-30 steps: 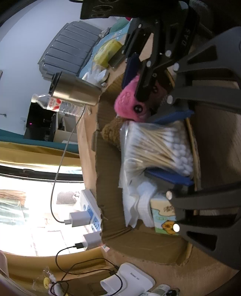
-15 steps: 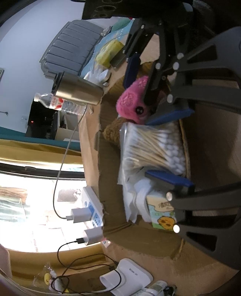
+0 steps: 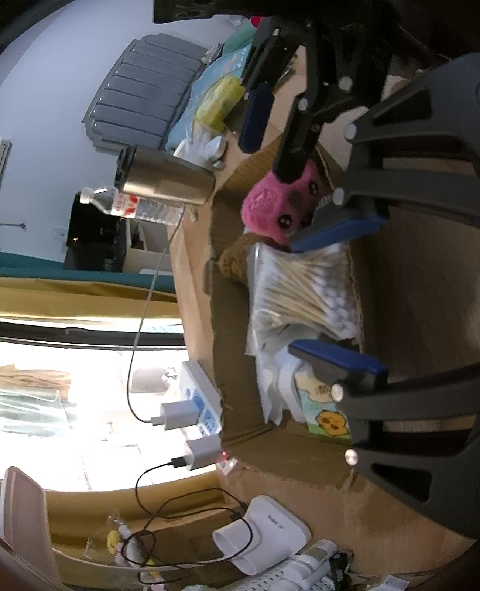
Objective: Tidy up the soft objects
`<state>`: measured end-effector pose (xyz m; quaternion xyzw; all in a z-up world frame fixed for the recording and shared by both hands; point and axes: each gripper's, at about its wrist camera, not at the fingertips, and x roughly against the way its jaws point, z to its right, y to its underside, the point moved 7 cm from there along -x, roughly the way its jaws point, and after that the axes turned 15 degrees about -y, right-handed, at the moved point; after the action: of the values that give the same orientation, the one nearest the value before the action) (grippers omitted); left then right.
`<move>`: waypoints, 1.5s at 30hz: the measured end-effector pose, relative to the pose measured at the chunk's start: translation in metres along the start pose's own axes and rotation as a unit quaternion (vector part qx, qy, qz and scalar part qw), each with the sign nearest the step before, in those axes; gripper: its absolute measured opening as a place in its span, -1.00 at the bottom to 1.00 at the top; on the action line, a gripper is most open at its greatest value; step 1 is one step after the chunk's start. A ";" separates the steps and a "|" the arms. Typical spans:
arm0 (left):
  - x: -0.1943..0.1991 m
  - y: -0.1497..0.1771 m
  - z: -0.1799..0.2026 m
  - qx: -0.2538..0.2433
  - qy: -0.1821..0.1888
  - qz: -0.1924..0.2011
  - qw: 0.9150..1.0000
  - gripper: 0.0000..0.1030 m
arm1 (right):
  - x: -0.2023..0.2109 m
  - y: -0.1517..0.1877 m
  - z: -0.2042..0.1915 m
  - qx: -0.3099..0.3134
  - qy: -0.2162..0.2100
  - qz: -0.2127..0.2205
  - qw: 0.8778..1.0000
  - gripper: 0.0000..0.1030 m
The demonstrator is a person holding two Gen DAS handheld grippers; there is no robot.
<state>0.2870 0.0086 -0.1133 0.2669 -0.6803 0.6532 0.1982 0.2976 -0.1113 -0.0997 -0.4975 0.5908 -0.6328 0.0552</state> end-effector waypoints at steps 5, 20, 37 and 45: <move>0.010 -0.003 -0.002 0.006 0.006 0.012 1.000 0.02 | 0.012 -0.005 -0.001 0.001 0.005 0.010 1.000 0.13; 0.066 -0.018 -0.022 0.047 0.015 0.076 0.996 0.50 | 0.047 -0.021 -0.021 0.024 0.019 0.047 0.998 0.29; 0.127 -0.027 -0.035 0.051 0.014 0.147 0.988 0.58 | 0.095 -0.038 -0.049 0.067 0.045 0.112 0.990 0.47; 0.155 -0.030 -0.043 0.064 0.007 0.175 0.982 0.86 | 0.115 -0.042 -0.055 0.066 0.049 0.129 0.988 0.51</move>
<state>0.1822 0.0354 0.0091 0.1513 -0.6723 0.7215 0.0676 0.2241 -0.1368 0.0095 -0.3808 0.6089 -0.6815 0.1405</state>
